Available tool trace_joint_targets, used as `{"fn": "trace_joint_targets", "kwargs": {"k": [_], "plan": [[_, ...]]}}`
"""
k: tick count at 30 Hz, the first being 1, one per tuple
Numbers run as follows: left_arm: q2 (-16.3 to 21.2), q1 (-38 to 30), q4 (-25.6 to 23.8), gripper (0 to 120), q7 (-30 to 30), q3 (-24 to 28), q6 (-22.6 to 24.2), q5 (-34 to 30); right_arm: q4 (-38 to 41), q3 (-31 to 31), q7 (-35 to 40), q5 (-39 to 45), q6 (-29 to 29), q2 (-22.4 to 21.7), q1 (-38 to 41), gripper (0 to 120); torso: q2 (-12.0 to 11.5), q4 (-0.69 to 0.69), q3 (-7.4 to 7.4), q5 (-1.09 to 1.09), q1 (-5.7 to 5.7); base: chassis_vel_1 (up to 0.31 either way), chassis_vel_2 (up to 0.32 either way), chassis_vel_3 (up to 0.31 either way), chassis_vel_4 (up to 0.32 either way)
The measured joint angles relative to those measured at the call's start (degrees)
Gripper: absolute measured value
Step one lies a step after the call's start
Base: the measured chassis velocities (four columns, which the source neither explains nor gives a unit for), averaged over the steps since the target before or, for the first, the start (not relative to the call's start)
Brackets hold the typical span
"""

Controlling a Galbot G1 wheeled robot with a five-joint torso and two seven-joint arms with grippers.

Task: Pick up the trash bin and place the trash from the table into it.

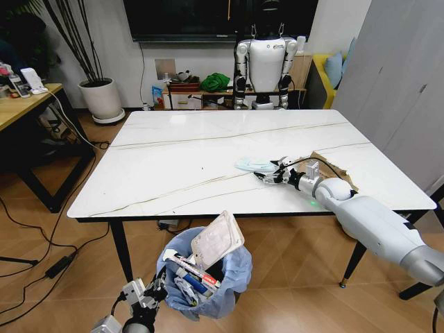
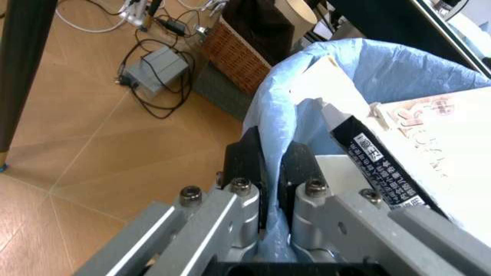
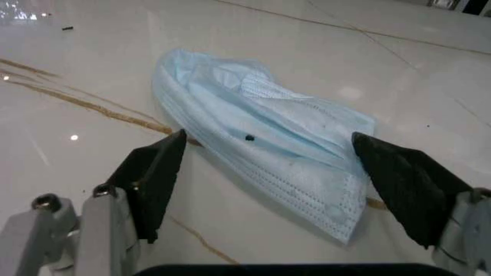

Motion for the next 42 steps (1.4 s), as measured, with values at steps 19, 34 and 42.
{"fn": "trace_joint_targets", "kwargs": {"k": [19,34,42], "plan": [[0.21,-0.07,0.23,1,0.01,0.29,-0.13,0.05,3.68,1.09,0.71,0.14,0.03,-1.74,-2.01,10,0.00,0.00,0.00,0.01,0.00,0.000,0.000,0.000,0.000],[1.85,-0.55,0.77,1,-0.05,0.92,-0.29,-0.11,15.76,7.05,2.55,2.73,0.71,-7.15,-6.37,0,0.00,0.01,0.00,0.01,0.00,0.000,0.000,0.000,0.000],[3.36,-1.41,1.33,1,-0.19,2.12,-0.44,-0.76,32.47,18.49,3.11,3.48,2.79,-18.01,-15.57,0,0.00,-0.03,0.00,0.00,0.00,0.000,0.000,0.000,0.000]]}}
